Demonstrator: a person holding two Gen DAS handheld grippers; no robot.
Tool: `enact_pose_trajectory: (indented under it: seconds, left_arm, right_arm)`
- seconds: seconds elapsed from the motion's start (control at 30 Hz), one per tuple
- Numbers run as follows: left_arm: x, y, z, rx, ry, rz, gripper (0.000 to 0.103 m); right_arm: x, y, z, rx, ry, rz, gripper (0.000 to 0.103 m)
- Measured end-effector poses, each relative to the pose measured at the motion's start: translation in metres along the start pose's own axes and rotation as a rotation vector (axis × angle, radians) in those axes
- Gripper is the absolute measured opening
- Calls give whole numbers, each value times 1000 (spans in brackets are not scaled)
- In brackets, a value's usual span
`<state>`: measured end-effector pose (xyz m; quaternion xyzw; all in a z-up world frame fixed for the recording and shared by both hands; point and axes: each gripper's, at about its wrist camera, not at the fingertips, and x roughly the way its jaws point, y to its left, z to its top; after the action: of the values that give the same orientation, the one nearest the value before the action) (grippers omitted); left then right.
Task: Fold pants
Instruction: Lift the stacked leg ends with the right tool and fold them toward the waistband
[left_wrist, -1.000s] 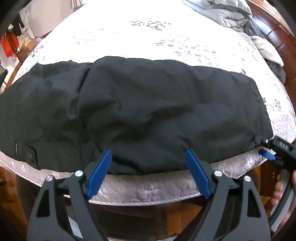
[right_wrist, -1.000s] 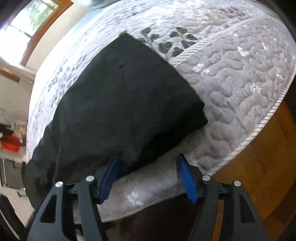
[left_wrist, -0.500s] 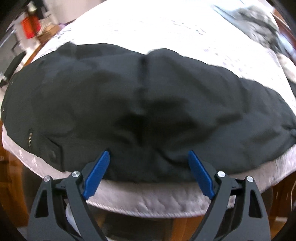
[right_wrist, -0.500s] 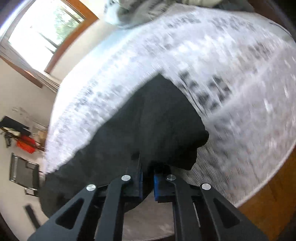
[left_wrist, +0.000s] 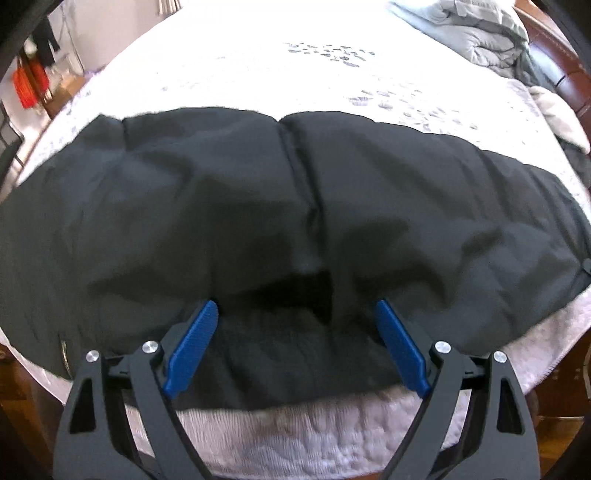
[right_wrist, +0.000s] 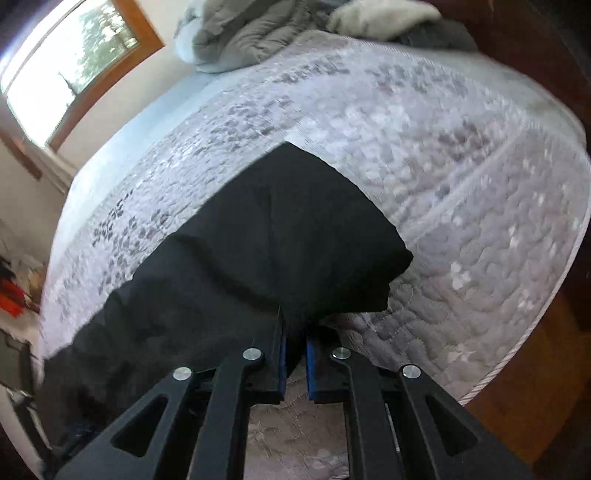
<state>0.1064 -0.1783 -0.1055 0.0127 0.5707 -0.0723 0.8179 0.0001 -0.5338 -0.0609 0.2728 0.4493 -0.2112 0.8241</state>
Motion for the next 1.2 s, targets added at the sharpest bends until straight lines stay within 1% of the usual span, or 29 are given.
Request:
enact_pose_trajectory:
  seconds: [0.13,0.23,0.27,0.33,0.4,0.47,0.53,0.67,0.8,0.87,0.93,1.03,1.07,1.1,1.13,1.17,1.2]
  left_arm:
    - [-27,24,-3,-97,-16,-64,87]
    - [-41,32,-3,-127,-40,-83,87]
    - [-47,34,-2,-133,-51,-85,87]
    - [-54,37,-2,-143,-58,-96,87]
    - [-67,35,-6,-157,-68,-112,87]
    - [-73,36,-3,-168,-77,-94,89]
    - [-74,42,0,-170,-80,-59,89]
    - [-84,73,2,-212,-95,-36,89]
    - [-86,96,5,-260,-115,-9,89]
    - [-87,107,4,-286,-123,12,90]
    - [-86,115,5,-303,-116,18,90]
    - [-79,126,5,-332,-91,15,90]
    - [-78,129,4,-340,-87,15,90]
    - [-77,131,3,-345,-87,18,90]
    - [-76,132,2,-347,-85,20,90]
    - [-75,134,2,-348,-80,15,90]
    - [-74,135,1,-349,-78,13,90]
  right_arm:
    - [-25,32,1,-126,-107,13,8]
    - [-52,73,-4,-274,-190,18,8]
    - [-62,91,-7,-337,-219,35,8]
    - [-74,121,-13,-429,-239,67,8]
    - [-81,160,-28,-564,-248,86,8]
    - [-80,189,-44,-666,-234,97,8]
    - [-75,211,-58,-735,-218,122,9]
    - [-57,249,-93,-878,-158,149,9]
    - [-38,269,-127,-975,-82,188,9]
    - [-25,278,-149,-1023,-17,219,10]
    - [-14,284,-168,-1067,8,221,11]
    - [4,286,-186,-1076,44,222,22]
    - [6,284,-187,-1058,54,237,31]
    - [5,282,-186,-1031,79,277,39]
    - [3,280,-185,-1007,100,313,55]
    - [-2,276,-182,-964,134,377,65]
    - [-6,274,-180,-933,161,430,66]
